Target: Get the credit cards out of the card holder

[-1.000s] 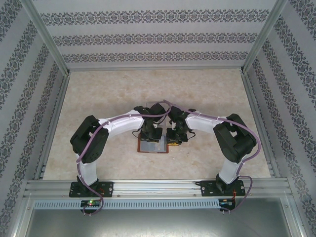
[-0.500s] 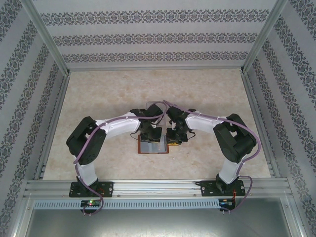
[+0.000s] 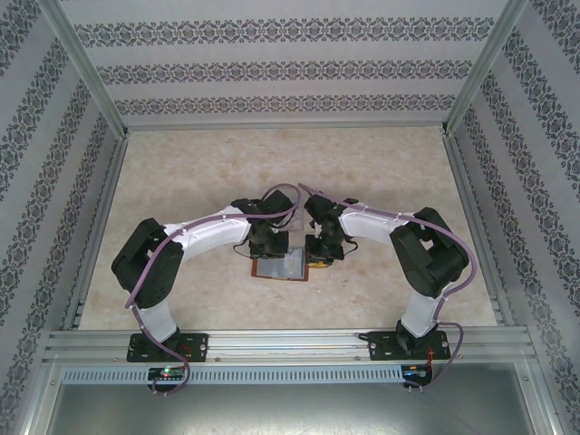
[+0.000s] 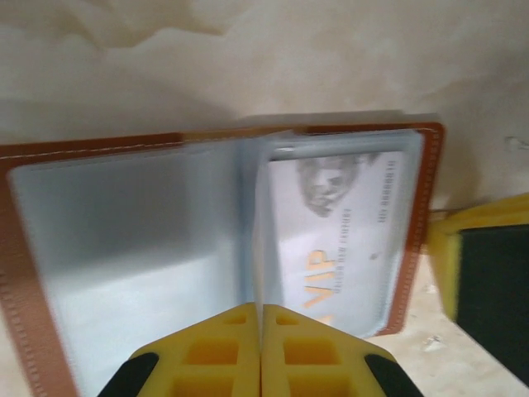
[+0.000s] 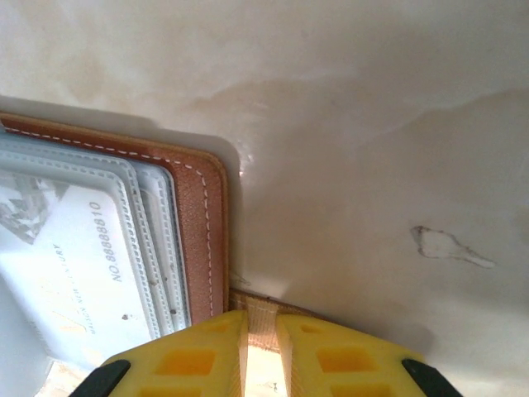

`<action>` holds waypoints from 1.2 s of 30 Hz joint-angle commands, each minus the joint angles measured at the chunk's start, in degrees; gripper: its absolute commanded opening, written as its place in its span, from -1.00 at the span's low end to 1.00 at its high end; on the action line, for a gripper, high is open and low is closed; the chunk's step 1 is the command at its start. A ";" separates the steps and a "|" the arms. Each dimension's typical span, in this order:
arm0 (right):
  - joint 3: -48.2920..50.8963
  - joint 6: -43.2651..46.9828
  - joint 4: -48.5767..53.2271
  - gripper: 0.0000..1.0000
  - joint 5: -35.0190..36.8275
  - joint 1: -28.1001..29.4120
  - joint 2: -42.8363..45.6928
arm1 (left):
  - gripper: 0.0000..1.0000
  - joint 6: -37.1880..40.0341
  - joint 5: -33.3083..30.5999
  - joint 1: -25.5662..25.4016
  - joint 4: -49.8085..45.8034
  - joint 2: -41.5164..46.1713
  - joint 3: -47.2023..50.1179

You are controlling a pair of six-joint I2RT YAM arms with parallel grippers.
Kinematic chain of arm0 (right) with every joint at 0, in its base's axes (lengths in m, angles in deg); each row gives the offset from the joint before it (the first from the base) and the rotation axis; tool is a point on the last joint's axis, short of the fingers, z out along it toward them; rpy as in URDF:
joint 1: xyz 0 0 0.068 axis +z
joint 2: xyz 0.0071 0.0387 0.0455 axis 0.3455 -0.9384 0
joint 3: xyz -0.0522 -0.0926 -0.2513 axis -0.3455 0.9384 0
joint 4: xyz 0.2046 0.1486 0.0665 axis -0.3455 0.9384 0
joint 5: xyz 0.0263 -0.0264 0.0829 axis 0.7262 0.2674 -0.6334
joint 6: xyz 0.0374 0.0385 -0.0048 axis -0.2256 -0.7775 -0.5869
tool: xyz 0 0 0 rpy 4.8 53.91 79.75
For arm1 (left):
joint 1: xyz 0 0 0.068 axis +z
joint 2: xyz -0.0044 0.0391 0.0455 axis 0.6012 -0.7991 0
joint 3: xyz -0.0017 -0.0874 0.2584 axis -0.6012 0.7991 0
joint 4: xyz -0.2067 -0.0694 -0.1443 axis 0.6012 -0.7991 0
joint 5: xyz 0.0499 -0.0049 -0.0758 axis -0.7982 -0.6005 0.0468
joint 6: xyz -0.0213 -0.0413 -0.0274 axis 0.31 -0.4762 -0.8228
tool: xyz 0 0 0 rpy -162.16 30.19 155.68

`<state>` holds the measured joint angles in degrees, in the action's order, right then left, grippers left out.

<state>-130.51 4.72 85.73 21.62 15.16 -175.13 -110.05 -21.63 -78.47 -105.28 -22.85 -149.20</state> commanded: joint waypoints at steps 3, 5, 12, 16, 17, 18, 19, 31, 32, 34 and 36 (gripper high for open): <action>1.45 0.82 -0.61 -0.57 0.77 0.40 -4.09 | -0.86 1.89 -5.05 0.60 -7.43 -0.99 0.47; 1.25 0.83 -0.44 -0.58 0.77 0.37 -4.12 | -0.86 2.43 -5.79 0.58 -8.56 -1.64 0.46; 1.18 0.97 0.05 -0.58 1.34 0.39 -3.87 | -0.85 4.12 -8.73 0.65 -11.57 -3.97 0.96; 1.02 1.00 0.23 -0.58 1.39 0.38 -3.70 | -0.80 4.56 -9.22 0.58 -12.19 -5.75 1.22; 0.95 0.95 0.27 -0.59 1.38 0.35 -3.74 | -0.77 4.54 -9.58 0.62 -12.34 -5.96 1.23; 1.01 1.01 0.36 -0.58 1.38 0.40 -3.61 | -0.75 4.31 -10.08 0.58 -12.62 -6.13 1.29; 0.91 1.01 0.42 -0.58 1.45 0.37 -3.61 | -0.72 4.06 -10.66 0.65 -12.81 -6.02 1.31; 0.09 0.56 2.37 -0.57 2.17 0.48 -0.70 | -0.52 3.37 -15.36 0.64 -19.07 -0.97 -1.82; 0.01 0.56 2.54 -0.57 2.28 0.53 -0.47 | -0.52 3.45 -15.41 0.60 -19.33 -0.37 -2.06; -0.27 0.56 3.06 -0.57 2.45 0.57 0.01 | -0.52 3.53 -15.54 0.60 -19.91 0.67 -2.60; -0.62 0.38 3.47 -0.56 2.62 0.59 0.80 | -0.54 3.73 -15.07 0.65 -20.19 1.26 -3.30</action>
<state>-130.88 4.90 85.36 20.62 15.32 -175.02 -106.62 -35.03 -78.45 -121.41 -24.19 -150.41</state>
